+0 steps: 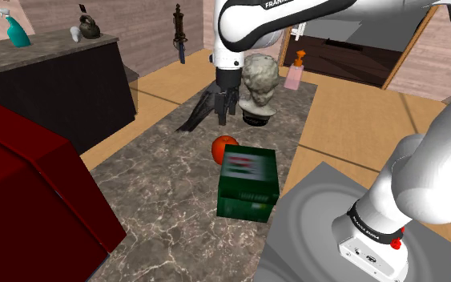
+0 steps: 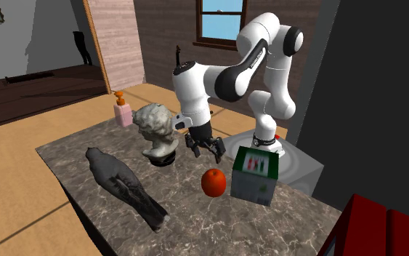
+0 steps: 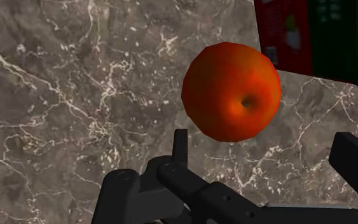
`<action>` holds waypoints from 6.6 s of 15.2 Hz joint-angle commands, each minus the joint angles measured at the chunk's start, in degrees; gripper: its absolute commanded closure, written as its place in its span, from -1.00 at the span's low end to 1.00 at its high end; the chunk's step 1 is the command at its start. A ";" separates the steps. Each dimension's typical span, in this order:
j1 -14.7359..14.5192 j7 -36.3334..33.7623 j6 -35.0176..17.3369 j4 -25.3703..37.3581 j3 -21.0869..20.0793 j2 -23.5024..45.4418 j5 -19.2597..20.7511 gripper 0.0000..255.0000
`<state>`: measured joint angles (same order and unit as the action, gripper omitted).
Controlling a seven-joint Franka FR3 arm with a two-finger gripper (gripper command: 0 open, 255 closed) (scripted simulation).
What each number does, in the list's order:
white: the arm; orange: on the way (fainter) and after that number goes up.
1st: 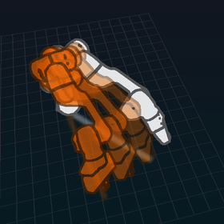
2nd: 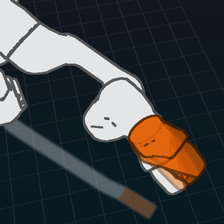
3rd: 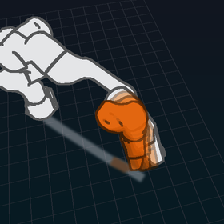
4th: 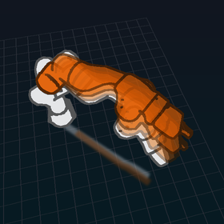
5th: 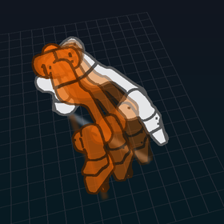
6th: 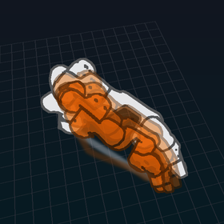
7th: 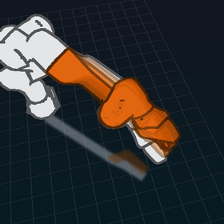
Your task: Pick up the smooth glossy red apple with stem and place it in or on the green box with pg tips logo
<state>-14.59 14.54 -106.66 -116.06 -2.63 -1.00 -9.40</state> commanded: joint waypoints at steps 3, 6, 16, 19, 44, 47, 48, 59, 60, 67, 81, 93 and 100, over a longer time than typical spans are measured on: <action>-0.70 0.72 -2.46 -0.99 -0.69 2.14 -0.50 -1.00; -0.87 0.80 -4.74 -2.85 -0.86 2.54 -0.67 -1.00; -0.96 0.85 -5.93 -3.77 -0.95 2.79 -0.77 1.00; -0.96 0.85 -5.93 -3.77 -0.95 2.79 -0.77 1.00; -0.72 -1.12 8.08 6.55 -0.71 -1.02 -0.24 1.00; -0.69 -1.43 10.33 8.61 -0.67 -1.23 -0.19 1.00; -0.68 -1.54 11.08 9.32 -0.66 -1.28 -0.18 1.00; -0.58 -2.73 19.50 18.16 -0.53 -0.94 -0.09 1.00; -0.58 -2.85 20.29 19.07 -0.52 -0.83 -0.08 1.00; -0.53 -3.68 25.88 25.91 -0.46 0.36 -0.11 1.00; -5.14 -15.99 33.58 18.02 -6.25 -17.47 -4.74 1.00; -5.21 -13.96 24.48 5.29 -6.63 -20.94 -4.92 1.00; -5.29 -12.92 19.29 -1.15 -6.95 -22.10 -5.13 1.00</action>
<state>-19.83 1.59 -86.55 -116.28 -9.45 -22.95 -14.45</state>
